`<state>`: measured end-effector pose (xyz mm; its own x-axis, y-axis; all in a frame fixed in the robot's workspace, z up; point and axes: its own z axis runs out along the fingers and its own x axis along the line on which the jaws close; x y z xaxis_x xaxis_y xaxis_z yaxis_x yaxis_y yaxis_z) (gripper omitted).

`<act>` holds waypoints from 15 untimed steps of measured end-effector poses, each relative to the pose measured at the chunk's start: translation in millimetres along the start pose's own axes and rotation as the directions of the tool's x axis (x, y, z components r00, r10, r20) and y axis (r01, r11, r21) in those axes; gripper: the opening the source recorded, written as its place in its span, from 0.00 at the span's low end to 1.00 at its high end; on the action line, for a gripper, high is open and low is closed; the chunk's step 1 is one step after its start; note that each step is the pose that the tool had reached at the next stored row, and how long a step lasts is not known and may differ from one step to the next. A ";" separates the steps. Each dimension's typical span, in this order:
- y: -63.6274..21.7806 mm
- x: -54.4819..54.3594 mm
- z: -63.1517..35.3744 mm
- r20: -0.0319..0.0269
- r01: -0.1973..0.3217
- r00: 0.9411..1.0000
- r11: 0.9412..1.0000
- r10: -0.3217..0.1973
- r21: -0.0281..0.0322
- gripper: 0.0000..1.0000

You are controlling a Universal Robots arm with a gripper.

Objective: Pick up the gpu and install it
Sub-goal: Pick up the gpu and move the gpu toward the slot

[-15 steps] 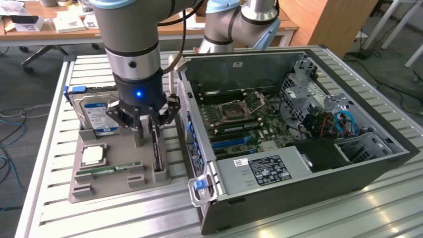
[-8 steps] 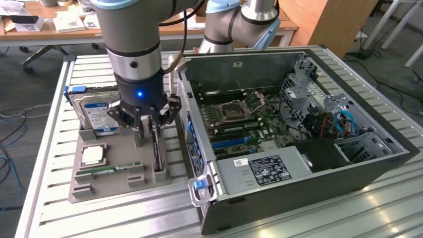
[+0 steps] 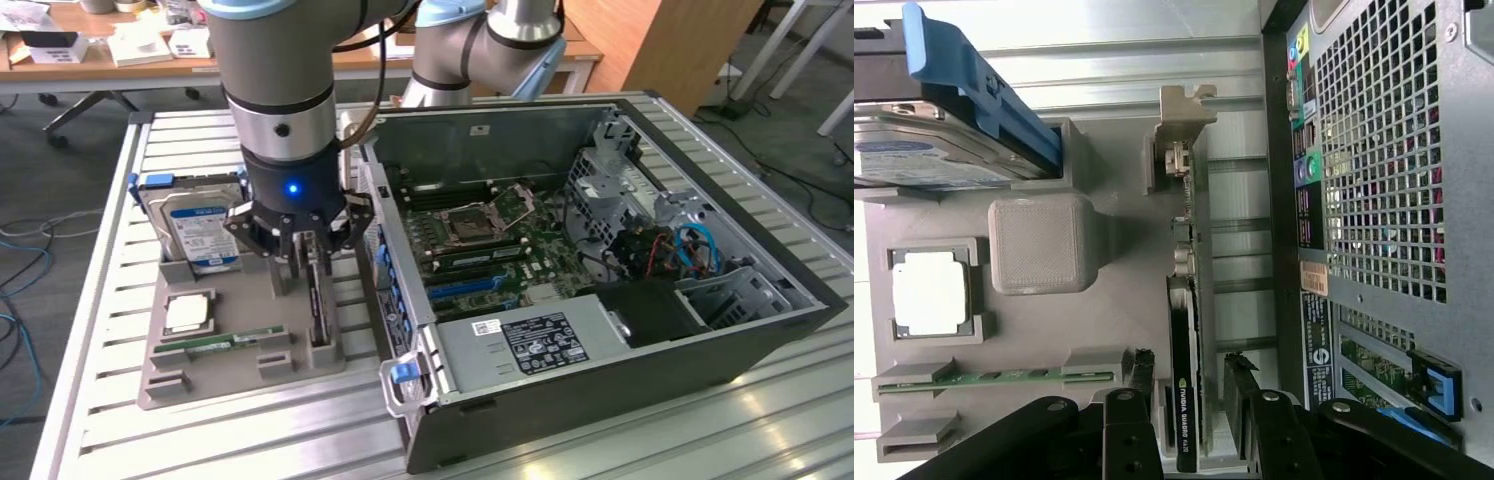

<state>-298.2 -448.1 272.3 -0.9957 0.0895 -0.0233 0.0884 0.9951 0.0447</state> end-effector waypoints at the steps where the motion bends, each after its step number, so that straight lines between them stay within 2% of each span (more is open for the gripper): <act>1: 0.0 0.0 0.0 0.000 0.000 1.000 1.000 0.000 0.000 0.42; 5: 0.0 0.0 1.3 0.000 0.000 1.000 1.000 0.000 0.000 0.42; 15: -0.7 0.3 16.1 0.000 0.000 1.000 1.000 0.000 0.000 0.42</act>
<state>-298.2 -448.1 256.2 -0.9957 0.0896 -0.0232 0.0885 0.9951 0.0447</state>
